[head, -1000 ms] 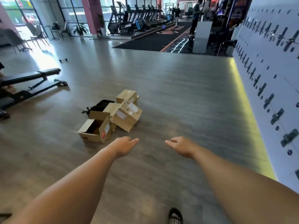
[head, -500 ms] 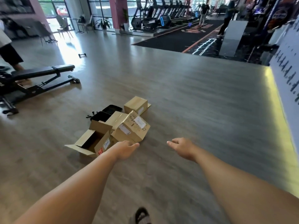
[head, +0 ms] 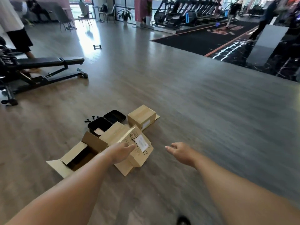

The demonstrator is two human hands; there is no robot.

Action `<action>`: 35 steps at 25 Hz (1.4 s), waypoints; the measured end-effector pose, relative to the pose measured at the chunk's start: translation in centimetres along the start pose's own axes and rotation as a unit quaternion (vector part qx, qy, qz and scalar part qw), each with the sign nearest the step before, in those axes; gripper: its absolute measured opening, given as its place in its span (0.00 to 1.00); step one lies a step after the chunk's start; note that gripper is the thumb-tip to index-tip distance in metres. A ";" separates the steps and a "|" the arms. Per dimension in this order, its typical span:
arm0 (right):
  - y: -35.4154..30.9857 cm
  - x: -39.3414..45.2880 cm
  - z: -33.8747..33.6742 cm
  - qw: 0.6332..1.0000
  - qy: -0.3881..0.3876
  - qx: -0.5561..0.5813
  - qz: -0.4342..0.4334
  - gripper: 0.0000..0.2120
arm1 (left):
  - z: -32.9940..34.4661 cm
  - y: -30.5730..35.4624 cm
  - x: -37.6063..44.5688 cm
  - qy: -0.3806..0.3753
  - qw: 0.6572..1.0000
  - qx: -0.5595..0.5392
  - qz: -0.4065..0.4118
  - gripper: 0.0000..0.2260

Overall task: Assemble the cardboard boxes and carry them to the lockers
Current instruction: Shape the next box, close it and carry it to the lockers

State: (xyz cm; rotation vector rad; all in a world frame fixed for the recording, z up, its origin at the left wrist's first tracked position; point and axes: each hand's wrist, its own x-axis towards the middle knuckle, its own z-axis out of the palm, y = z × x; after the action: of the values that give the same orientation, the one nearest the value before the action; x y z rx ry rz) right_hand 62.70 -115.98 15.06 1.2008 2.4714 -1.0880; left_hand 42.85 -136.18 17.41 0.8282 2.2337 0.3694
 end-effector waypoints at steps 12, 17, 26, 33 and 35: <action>-3.1 29.3 -6.5 0.980 -0.164 -0.070 -0.088 0.35 | -2.1 3.6 20.6 0.058 0.971 -0.135 -0.190 0.27; -6.7 38.9 -3.4 0.963 -0.218 -0.115 -0.107 0.30 | -2.1 -0.7 28.8 0.056 0.959 -0.163 -0.223 0.26; -4.9 56.2 7.1 0.935 -0.260 -0.209 -0.117 0.34 | 5.2 -11.0 44.3 0.067 0.925 -0.238 -0.289 0.27; 3.2 63.8 16.2 0.920 -0.285 -0.197 -0.183 0.33 | 16.2 -14.2 51.1 0.114 0.878 -0.275 -0.376 0.29; 6.2 65.7 17.4 0.921 -0.280 -0.193 -0.193 0.33 | 19.6 -15.1 52.8 0.127 0.862 -0.279 -0.405 0.31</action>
State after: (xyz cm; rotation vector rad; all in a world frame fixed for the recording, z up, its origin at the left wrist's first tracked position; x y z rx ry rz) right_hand 21.73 -85.61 -30.35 0.2402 2.3299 -0.8072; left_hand 21.53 -112.47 -31.40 -0.4975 2.2869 0.6779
